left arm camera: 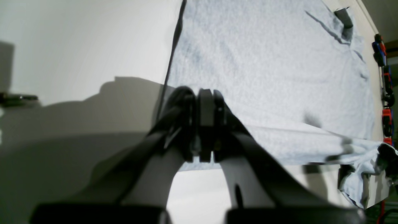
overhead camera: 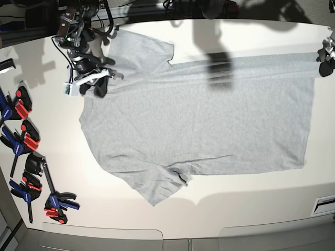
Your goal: Fold the T-shirt properly
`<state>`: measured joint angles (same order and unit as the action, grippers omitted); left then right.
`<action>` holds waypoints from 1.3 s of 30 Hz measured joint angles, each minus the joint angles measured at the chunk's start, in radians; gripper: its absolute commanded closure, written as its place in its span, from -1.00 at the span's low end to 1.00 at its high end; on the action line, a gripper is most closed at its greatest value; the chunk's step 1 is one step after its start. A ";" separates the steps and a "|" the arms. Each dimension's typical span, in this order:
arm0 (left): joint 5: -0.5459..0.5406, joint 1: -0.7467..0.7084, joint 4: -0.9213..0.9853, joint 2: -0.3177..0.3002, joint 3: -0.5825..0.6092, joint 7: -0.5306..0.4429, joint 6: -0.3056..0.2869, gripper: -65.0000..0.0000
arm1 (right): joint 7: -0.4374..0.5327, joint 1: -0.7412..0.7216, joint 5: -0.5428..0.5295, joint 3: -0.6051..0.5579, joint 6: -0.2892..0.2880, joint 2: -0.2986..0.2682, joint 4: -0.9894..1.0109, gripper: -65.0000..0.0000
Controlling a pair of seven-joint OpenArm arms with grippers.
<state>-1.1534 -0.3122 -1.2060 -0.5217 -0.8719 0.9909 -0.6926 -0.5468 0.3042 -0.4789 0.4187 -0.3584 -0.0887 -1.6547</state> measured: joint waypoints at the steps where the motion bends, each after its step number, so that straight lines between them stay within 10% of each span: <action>1: 0.000 0.000 0.000 0.000 0.000 0.000 0.000 1.00 | 0.002 -0.002 0.000 -0.006 0.000 0.000 0.000 1.00; 24: 0.081 0.031 0.000 -0.012 0.001 0.002 0.000 1.00 | 0.057 -0.014 0.158 -0.109 0.087 -0.003 0.000 1.00; 39: 0.276 0.033 0.000 -0.019 0.135 -0.227 0.010 1.00 | 0.068 -0.019 0.159 -0.109 0.087 -0.003 0.000 1.00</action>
<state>-0.8772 -0.2794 -1.2060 -0.5404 -0.7364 0.7639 -0.6823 -0.4789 0.2855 -0.3202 0.3099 -0.2714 -0.0914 -1.6547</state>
